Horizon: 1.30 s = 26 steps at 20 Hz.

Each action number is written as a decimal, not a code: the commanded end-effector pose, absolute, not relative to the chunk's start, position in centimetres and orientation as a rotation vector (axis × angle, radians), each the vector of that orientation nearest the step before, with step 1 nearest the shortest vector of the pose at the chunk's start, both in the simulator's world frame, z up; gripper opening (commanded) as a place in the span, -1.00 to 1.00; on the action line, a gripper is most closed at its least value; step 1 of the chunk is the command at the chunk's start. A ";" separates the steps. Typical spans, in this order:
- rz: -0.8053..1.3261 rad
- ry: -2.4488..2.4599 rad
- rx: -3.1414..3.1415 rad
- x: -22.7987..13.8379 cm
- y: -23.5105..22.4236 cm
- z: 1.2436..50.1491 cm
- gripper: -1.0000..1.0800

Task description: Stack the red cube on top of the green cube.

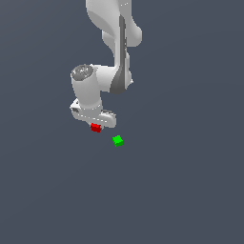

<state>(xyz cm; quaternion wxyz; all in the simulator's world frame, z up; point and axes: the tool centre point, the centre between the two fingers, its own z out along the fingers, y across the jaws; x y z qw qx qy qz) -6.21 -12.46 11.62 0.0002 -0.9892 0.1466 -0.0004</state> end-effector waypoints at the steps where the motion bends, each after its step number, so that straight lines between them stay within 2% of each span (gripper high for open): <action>1: -0.001 0.461 -3.108 -6.2 -12.5 11.6 -1.00; 8: -0.001 0.461 -3.108 -5.7 -10.6 10.7 -1.00; 18: -0.001 0.461 -3.107 -3.8 -3.8 7.2 -1.00; 24: 0.000 0.460 -3.107 -3.3 -2.5 6.5 -1.00; 25: 0.000 0.460 -3.107 -3.3 -2.5 6.5 0.92; 26: 0.000 0.460 -3.107 -3.3 -2.5 6.5 0.92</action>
